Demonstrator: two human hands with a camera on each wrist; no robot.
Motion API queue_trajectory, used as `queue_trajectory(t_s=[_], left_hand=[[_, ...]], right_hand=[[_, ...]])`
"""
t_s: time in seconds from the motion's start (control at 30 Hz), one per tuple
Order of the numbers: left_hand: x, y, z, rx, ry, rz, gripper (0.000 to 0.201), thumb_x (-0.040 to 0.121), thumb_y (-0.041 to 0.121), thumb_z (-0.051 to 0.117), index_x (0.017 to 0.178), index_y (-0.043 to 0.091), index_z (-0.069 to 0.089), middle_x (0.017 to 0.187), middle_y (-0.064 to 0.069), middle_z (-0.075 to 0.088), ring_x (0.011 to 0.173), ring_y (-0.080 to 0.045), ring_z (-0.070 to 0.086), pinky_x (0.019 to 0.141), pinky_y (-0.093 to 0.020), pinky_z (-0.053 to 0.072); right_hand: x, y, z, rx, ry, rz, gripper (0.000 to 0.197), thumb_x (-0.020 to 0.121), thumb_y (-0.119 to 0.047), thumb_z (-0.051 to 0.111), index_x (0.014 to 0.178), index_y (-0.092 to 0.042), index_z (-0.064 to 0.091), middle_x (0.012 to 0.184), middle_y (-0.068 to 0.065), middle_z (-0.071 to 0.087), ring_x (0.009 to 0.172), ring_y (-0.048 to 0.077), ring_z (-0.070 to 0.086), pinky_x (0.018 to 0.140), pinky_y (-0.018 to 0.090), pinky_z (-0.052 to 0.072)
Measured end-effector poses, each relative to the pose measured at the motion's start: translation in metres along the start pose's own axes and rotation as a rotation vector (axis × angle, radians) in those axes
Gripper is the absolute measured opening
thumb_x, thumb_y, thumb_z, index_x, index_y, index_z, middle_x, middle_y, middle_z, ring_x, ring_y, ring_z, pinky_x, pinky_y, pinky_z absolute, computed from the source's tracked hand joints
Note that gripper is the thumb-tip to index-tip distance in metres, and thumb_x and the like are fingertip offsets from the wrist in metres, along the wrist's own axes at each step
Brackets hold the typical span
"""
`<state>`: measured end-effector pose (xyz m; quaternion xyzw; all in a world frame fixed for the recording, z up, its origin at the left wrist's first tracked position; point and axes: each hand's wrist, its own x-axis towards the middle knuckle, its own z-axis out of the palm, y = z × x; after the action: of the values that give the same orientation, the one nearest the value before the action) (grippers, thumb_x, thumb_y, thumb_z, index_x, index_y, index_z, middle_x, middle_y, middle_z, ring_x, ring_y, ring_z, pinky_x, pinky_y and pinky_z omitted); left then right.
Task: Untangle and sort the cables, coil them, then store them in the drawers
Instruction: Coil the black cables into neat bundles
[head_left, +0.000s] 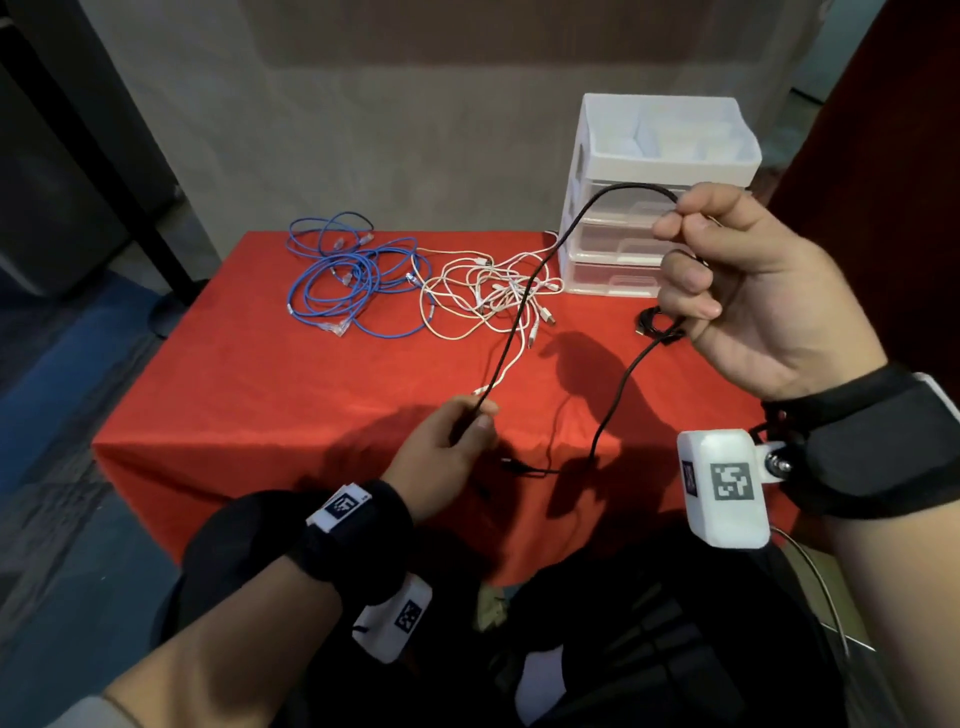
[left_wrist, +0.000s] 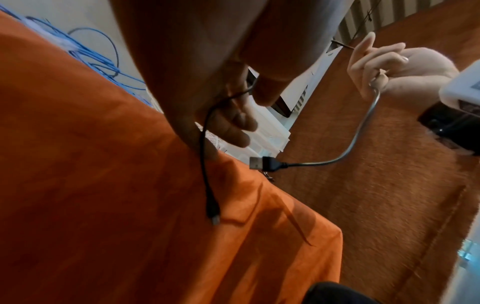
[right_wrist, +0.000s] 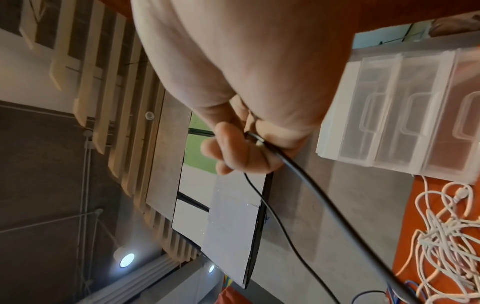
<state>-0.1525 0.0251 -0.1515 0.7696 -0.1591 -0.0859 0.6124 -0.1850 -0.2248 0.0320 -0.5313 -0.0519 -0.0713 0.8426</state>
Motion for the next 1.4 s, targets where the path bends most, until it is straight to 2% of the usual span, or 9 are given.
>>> queue_trajectory(t_s=[0.2, 0.37, 0.5, 0.63, 0.8, 0.97, 1.03, 1.13, 1.4], left_hand=[[-0.019, 0.039, 0.006, 0.239, 0.415, 0.516, 0.023, 0.093, 0.01, 0.06, 0.116, 0.013, 0.064, 0.119, -0.001, 0.057, 0.114, -0.02, 0.057, 0.1, -0.038, 0.046], [-0.033, 0.063, 0.052, -0.009, -0.198, 0.293, 0.039, 0.103, 0.036, 0.046, 0.135, 0.016, 0.055, 0.122, 0.003, 0.065, 0.118, -0.016, 0.059, 0.108, -0.042, 0.043], [-0.035, 0.053, 0.057, -0.231, -0.311, 0.043, 0.035, 0.105, 0.039, 0.044, 0.111, 0.007, 0.058, 0.071, 0.0, 0.056, 0.067, -0.021, 0.054, 0.068, -0.036, 0.054], [-0.016, 0.068, 0.007, -0.409, -0.035, 0.051, 0.022, 0.104, 0.031, 0.045, 0.096, 0.017, 0.06, 0.063, 0.004, 0.03, 0.053, -0.01, 0.026, 0.05, -0.029, 0.02], [0.006, 0.113, -0.028, -0.297, 0.047, 0.091, 0.025, 0.109, 0.022, 0.039, 0.093, 0.013, 0.056, 0.06, 0.004, 0.025, 0.048, -0.008, 0.018, 0.043, -0.022, 0.019], [0.008, 0.141, -0.019, -0.213, -0.011, 0.112, 0.026, 0.109, 0.022, 0.039, 0.091, 0.013, 0.055, 0.057, 0.004, 0.029, 0.045, -0.007, 0.021, 0.044, -0.022, 0.02], [0.007, 0.145, -0.02, -0.255, -0.039, 0.094, 0.029, 0.109, 0.023, 0.038, 0.087, 0.014, 0.054, 0.057, 0.004, 0.025, 0.046, -0.007, 0.018, 0.046, -0.024, 0.018], [0.002, 0.143, -0.029, -0.261, -0.105, 0.055, 0.033, 0.11, 0.025, 0.035, 0.087, 0.013, 0.055, 0.064, -0.005, 0.017, 0.05, -0.013, 0.018, 0.049, -0.025, 0.028], [-0.008, 0.155, -0.047, -0.809, -0.223, 0.012, 0.026, 0.107, 0.032, 0.035, 0.087, 0.02, 0.047, 0.073, 0.008, 0.053, 0.059, -0.004, 0.052, 0.061, -0.022, 0.051]], right_hand=[[-0.002, 0.007, 0.015, 0.015, -0.026, 0.043, 0.022, 0.099, 0.0, 0.045, 0.096, -0.015, 0.061, 0.088, 0.004, 0.064, 0.056, 0.007, 0.041, 0.045, 0.016, 0.03], [0.002, 0.005, 0.039, 0.05, -0.073, 0.039, 0.021, 0.099, 0.001, 0.045, 0.099, -0.013, 0.06, 0.087, 0.005, 0.065, 0.056, 0.007, 0.044, 0.046, 0.017, 0.033], [0.008, -0.007, 0.029, -0.022, 0.079, -0.048, 0.021, 0.1, 0.002, 0.047, 0.098, -0.012, 0.062, 0.085, 0.005, 0.067, 0.063, 0.01, 0.055, 0.056, 0.021, 0.047], [0.006, -0.006, -0.016, -0.615, 0.28, -0.213, 0.011, 0.102, -0.014, 0.055, 0.105, -0.012, 0.066, 0.089, 0.006, 0.071, 0.072, 0.015, 0.065, 0.069, 0.033, 0.056], [0.0, 0.012, -0.031, -1.628, 0.106, -0.264, 0.047, 0.094, -0.047, 0.063, 0.133, -0.021, 0.058, 0.109, 0.002, 0.065, 0.1, 0.022, 0.061, 0.091, 0.033, 0.045], [-0.017, 0.048, 0.031, -1.159, -0.408, -0.127, 0.032, 0.1, -0.035, 0.061, 0.131, -0.028, 0.058, 0.101, -0.007, 0.071, 0.098, 0.01, 0.066, 0.091, 0.031, 0.05], [-0.012, 0.05, 0.04, -1.0, -0.358, -0.12, 0.014, 0.106, -0.025, 0.053, 0.11, -0.02, 0.066, 0.067, -0.002, 0.064, 0.064, 0.017, 0.063, 0.073, 0.05, 0.056], [0.002, 0.039, 0.036, -0.814, -0.11, -0.146, 0.025, 0.107, -0.024, 0.049, 0.093, -0.015, 0.068, 0.053, -0.009, 0.037, 0.045, 0.014, 0.036, 0.046, 0.039, 0.043], [0.002, 0.06, 0.025, -1.16, -0.145, -0.074, 0.029, 0.107, -0.029, 0.049, 0.09, -0.017, 0.069, 0.052, -0.018, 0.048, 0.047, 0.002, 0.041, 0.049, 0.016, 0.027]])
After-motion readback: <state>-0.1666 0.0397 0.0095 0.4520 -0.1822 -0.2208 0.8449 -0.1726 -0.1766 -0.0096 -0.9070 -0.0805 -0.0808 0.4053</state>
